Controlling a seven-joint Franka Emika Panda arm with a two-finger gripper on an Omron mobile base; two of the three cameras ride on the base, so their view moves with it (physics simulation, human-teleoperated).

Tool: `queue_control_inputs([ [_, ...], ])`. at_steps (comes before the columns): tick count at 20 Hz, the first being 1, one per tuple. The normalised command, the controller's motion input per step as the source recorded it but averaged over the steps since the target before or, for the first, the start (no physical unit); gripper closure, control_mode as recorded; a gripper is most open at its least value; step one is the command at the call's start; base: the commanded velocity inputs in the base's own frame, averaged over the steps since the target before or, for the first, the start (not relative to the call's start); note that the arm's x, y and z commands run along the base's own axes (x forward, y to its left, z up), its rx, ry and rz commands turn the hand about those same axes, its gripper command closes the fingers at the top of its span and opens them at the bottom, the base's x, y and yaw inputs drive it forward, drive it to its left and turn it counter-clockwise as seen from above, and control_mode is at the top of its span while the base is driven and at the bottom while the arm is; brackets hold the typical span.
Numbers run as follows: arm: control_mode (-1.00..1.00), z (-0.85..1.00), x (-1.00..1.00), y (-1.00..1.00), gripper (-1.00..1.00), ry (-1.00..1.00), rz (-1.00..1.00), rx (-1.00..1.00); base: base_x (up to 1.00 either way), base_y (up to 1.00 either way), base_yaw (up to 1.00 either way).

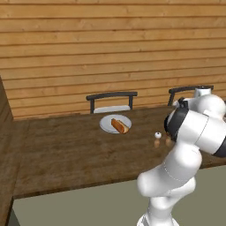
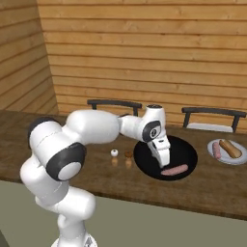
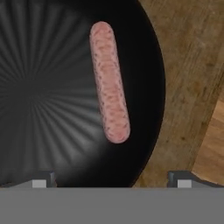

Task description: Place one bun and one sausage from the bowl on each plate.

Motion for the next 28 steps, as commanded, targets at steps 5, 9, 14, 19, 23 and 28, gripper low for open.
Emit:
queue_control_inputs([
  [5,-1.00,-0.05,0.06,-0.20,-1.00,0.05,-0.09,0.00,0.00,0.00,0.00],
  [9,-1.00,-0.11,0.06,-0.18,-1.00,0.04,-0.02,0.00,0.00,0.00,0.00],
  [14,-1.00,-0.27,0.19,-0.12,-1.00,0.00,-0.01,0.00,0.00,0.00,0.00],
  [19,-1.00,-0.40,0.00,-0.28,-1.00,0.01,0.00,0.00,0.00,0.00,0.00],
  [23,-1.00,-0.35,0.00,-0.20,-1.00,0.01,0.00,0.00,0.00,0.00,0.00],
  [28,-1.00,-0.24,0.00,-0.02,-1.00,0.02,-0.01,0.00,0.00,0.00,0.00],
])
